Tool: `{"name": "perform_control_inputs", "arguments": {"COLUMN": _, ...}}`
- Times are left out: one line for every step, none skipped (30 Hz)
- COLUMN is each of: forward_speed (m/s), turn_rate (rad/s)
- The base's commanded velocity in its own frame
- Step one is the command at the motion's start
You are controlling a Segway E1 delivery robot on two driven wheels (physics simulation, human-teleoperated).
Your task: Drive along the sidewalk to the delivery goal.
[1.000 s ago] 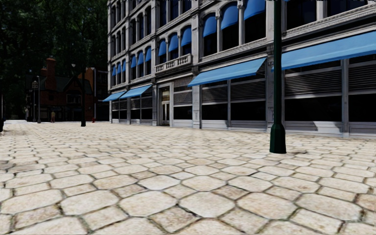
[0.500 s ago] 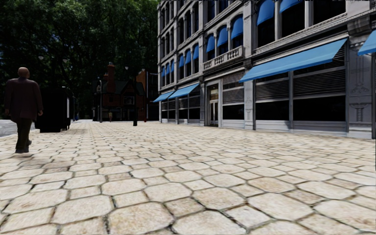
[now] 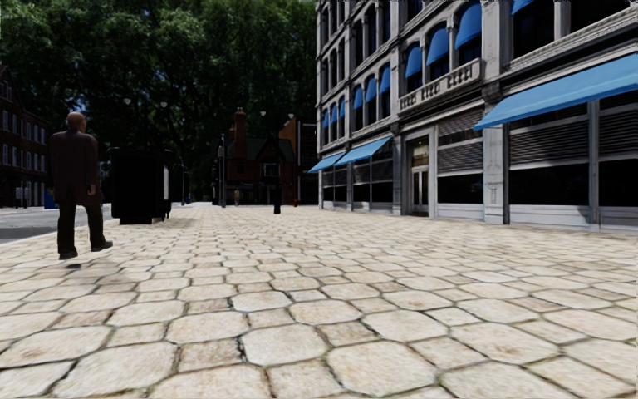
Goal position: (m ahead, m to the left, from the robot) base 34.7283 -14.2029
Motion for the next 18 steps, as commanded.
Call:
{"name": "perform_control_inputs", "arguments": {"forward_speed": 2.00, "turn_rate": 0.00}}
{"name": "perform_control_inputs", "arguments": {"forward_speed": 2.00, "turn_rate": 0.00}}
{"name": "perform_control_inputs", "arguments": {"forward_speed": 2.00, "turn_rate": 0.00}}
{"name": "perform_control_inputs", "arguments": {"forward_speed": 2.00, "turn_rate": 0.00}}
{"name": "perform_control_inputs", "arguments": {"forward_speed": 2.00, "turn_rate": 0.00}}
{"name": "perform_control_inputs", "arguments": {"forward_speed": 2.00, "turn_rate": 0.00}}
{"name": "perform_control_inputs", "arguments": {"forward_speed": 2.00, "turn_rate": 0.00}}
{"name": "perform_control_inputs", "arguments": {"forward_speed": 2.00, "turn_rate": 0.00}}
{"name": "perform_control_inputs", "arguments": {"forward_speed": 2.00, "turn_rate": 0.00}}
{"name": "perform_control_inputs", "arguments": {"forward_speed": 2.00, "turn_rate": 0.00}}
{"name": "perform_control_inputs", "arguments": {"forward_speed": 2.00, "turn_rate": 0.00}}
{"name": "perform_control_inputs", "arguments": {"forward_speed": 2.00, "turn_rate": 0.00}}
{"name": "perform_control_inputs", "arguments": {"forward_speed": 2.00, "turn_rate": 0.00}}
{"name": "perform_control_inputs", "arguments": {"forward_speed": 2.00, "turn_rate": 0.00}}
{"name": "perform_control_inputs", "arguments": {"forward_speed": 2.00, "turn_rate": 0.00}}
{"name": "perform_control_inputs", "arguments": {"forward_speed": 2.00, "turn_rate": 0.00}}
{"name": "perform_control_inputs", "arguments": {"forward_speed": 2.00, "turn_rate": 0.00}}
{"name": "perform_control_inputs", "arguments": {"forward_speed": 2.00, "turn_rate": 0.00}}
